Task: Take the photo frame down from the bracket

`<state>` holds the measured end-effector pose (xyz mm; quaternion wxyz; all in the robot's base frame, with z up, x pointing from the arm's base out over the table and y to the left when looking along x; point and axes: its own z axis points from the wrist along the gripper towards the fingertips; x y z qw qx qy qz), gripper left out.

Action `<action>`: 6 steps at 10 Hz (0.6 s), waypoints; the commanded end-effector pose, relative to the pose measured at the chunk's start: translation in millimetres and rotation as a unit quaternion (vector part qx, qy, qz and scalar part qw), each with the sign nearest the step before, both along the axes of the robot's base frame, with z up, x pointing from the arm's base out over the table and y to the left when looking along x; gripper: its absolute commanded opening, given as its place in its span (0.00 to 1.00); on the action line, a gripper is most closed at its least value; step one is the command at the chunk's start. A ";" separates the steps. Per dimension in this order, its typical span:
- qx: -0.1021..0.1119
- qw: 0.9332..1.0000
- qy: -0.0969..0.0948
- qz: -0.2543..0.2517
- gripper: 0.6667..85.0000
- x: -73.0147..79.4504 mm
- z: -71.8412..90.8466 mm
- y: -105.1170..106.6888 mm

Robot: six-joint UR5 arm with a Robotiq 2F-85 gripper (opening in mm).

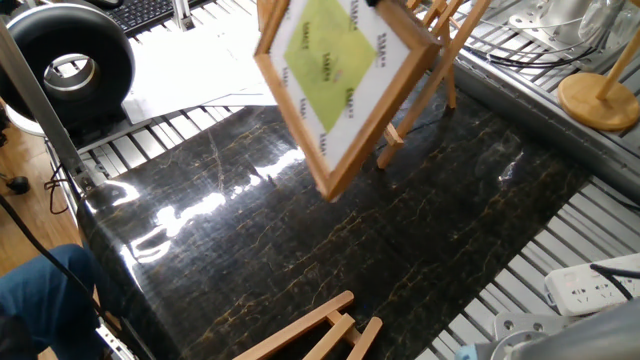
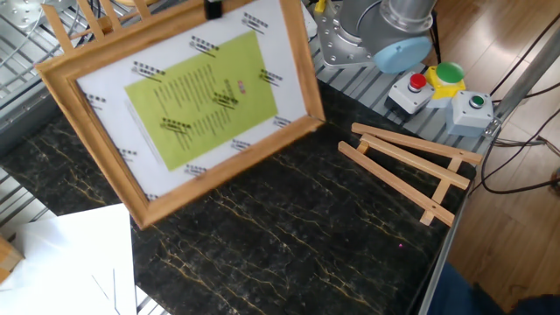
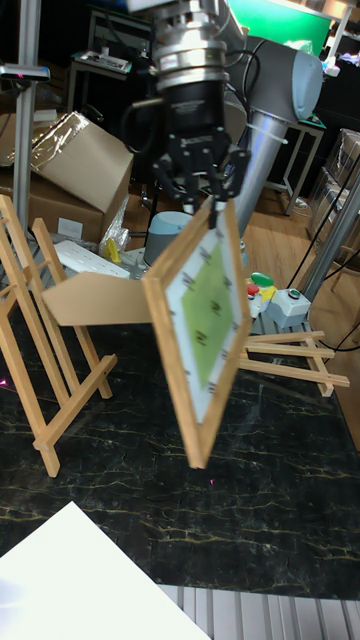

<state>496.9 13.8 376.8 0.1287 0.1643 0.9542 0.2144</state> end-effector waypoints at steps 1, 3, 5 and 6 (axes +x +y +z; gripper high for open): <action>0.033 0.999 -0.006 -0.001 0.01 1.0 5.9 37.4; 0.053 0.999 -0.005 0.005 0.01 -2.2 5.6 51.5; 0.057 0.998 -0.011 0.016 0.01 -3.1 -1.4 64.0; 0.048 0.998 -0.009 0.026 0.01 -6.5 -6.6 64.6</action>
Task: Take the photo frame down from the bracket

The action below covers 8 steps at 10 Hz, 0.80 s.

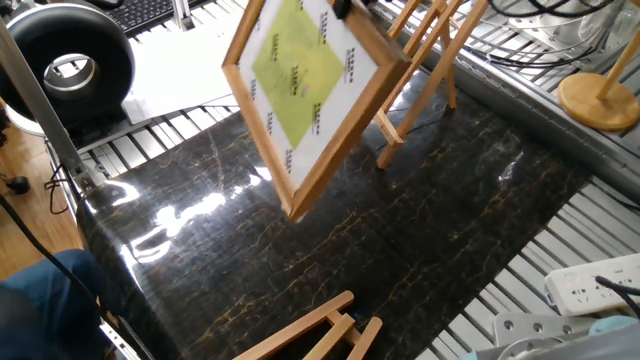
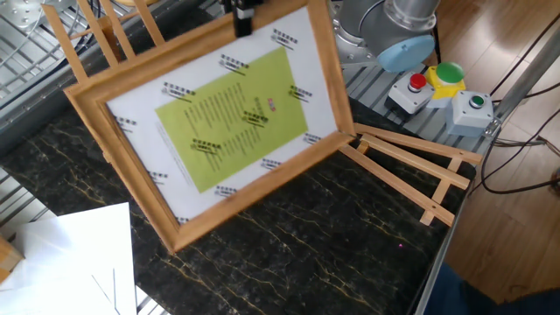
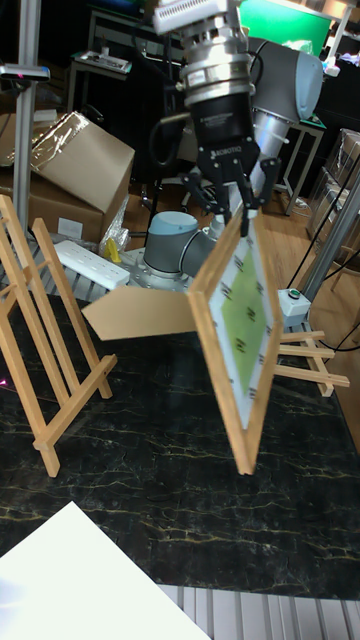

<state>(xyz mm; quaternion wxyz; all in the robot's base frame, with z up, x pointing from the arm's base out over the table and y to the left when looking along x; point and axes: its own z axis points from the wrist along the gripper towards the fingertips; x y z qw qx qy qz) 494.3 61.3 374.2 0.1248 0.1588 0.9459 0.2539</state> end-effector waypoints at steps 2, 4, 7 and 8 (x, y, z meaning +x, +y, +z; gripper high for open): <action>-0.084 0.995 -0.002 0.062 0.01 -13.6 -23.3 -18.1; -0.215 0.971 -0.002 0.101 0.01 -15.7 -37.6 -76.9; -0.237 0.964 0.013 0.120 0.01 -24.7 -40.8 -87.2; -0.230 0.966 0.011 0.122 0.01 -24.3 -40.4 -83.3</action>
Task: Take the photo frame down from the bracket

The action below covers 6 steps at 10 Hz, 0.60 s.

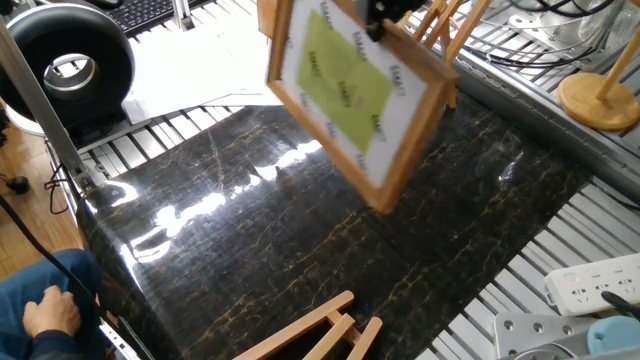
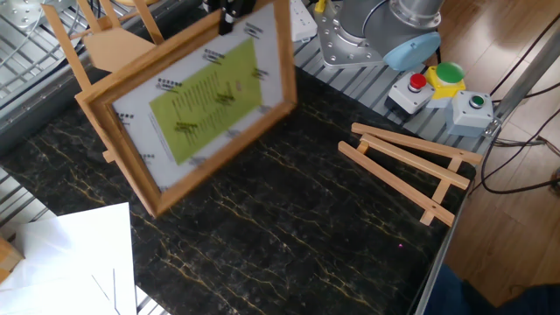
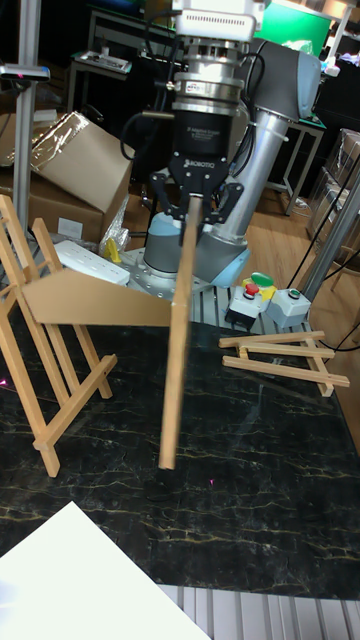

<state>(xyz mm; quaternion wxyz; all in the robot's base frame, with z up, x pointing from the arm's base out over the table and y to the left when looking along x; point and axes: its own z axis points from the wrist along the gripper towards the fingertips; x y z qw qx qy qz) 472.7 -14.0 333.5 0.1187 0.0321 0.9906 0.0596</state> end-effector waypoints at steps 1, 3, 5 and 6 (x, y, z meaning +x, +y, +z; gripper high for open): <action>-0.017 1.000 -0.001 0.021 0.01 -1.2 0.8 -5.6; -0.024 0.999 -0.012 0.033 0.01 3.8 1.9 -7.7; -0.036 0.996 -0.021 0.079 0.01 5.9 2.5 -7.3; -0.042 0.992 -0.029 0.112 0.01 8.4 3.4 -5.5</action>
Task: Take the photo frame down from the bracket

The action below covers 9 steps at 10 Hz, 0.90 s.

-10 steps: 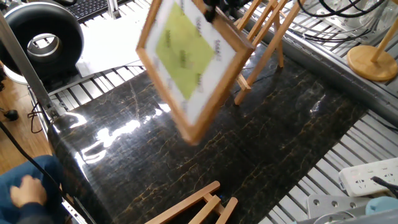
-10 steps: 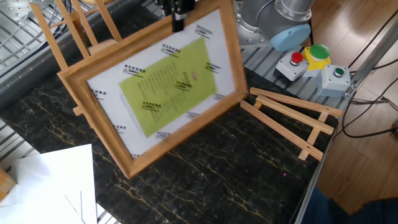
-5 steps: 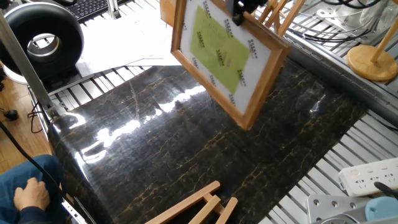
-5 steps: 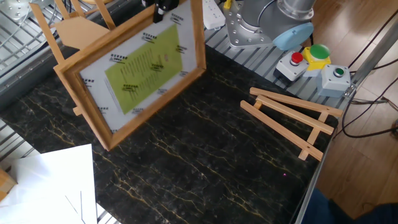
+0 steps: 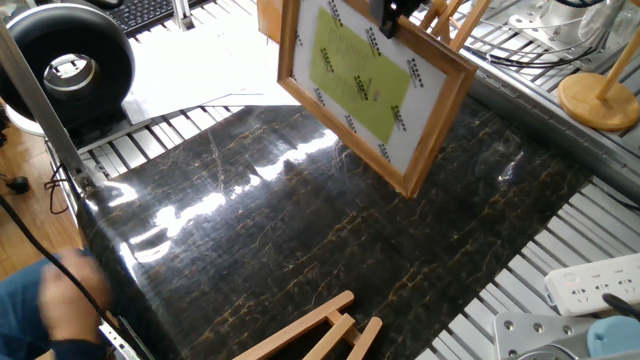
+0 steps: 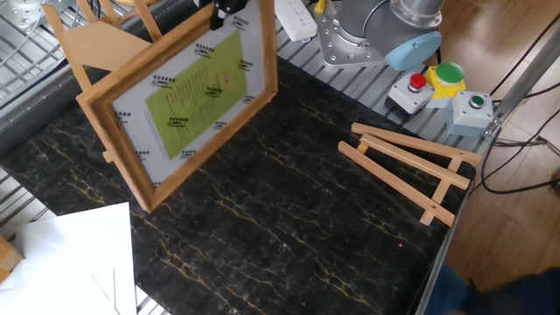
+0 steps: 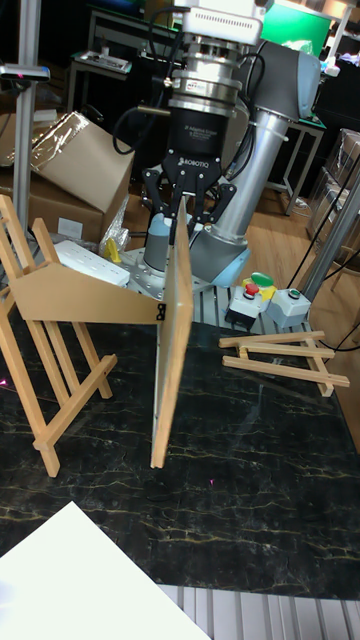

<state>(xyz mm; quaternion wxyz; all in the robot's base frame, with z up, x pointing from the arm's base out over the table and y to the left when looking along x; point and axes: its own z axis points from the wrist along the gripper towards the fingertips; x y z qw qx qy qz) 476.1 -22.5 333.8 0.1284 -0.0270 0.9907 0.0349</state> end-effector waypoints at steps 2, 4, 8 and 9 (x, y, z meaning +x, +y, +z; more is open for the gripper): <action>-0.013 0.996 -0.022 0.085 0.01 6.8 3.9 5.2; 0.013 0.999 -0.020 0.044 0.01 9.3 5.5 26.6; 0.170 0.985 -0.015 -0.042 0.01 20.7 17.2 198.1; 0.170 0.985 -0.011 -0.038 0.01 16.2 7.6 204.7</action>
